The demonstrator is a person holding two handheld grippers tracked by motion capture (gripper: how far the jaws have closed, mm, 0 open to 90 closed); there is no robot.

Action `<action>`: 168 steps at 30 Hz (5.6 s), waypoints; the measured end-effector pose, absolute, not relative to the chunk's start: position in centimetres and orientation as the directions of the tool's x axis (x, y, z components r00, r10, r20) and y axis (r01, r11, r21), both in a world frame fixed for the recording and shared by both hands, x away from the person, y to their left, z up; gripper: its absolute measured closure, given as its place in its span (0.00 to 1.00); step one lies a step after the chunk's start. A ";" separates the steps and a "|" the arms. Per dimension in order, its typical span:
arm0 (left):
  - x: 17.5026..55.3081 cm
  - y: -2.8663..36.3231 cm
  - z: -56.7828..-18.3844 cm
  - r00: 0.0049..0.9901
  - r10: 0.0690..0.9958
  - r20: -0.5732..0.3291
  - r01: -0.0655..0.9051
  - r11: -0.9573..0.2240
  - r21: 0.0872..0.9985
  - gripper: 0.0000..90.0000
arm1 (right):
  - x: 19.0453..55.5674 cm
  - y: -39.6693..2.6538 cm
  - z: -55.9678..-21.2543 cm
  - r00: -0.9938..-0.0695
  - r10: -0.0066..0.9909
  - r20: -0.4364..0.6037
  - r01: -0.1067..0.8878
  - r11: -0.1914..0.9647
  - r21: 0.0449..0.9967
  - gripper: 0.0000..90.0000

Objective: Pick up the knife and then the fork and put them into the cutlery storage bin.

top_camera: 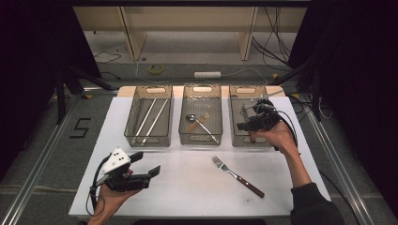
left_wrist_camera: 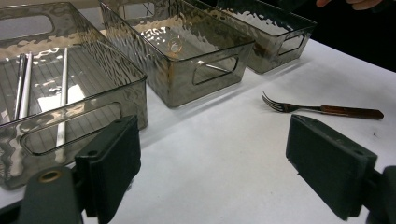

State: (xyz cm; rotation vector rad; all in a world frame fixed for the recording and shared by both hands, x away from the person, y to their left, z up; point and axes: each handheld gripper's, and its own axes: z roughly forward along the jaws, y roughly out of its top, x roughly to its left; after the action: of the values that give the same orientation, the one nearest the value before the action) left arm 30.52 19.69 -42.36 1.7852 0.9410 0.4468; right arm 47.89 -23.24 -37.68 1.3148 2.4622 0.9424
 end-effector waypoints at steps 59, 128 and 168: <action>30.4 19.7 -42.3 0.632 0.767 -0.116 0.381 -0.177 0.907 0.19 | 37.2 -20.4 -42.2 -0.783 0.621 0.025 0.576 0.710 0.405 0.45; 30.4 19.6 -42.3 0.631 0.768 -0.109 0.377 -0.181 0.909 0.19 | 36.4 -20.7 -45.6 -0.824 0.566 0.020 0.554 0.799 0.234 0.86; 30.5 19.7 -42.3 0.624 0.774 -0.110 0.381 -0.178 0.907 0.19 | 39.9 -24.5 -40.0 -0.760 0.634 0.143 0.603 0.606 0.519 0.86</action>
State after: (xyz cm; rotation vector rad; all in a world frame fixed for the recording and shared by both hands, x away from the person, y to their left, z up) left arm 30.45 19.73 -42.33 1.7884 0.9358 0.4637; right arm 39.90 -24.50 -40.01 1.0656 2.7651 0.8621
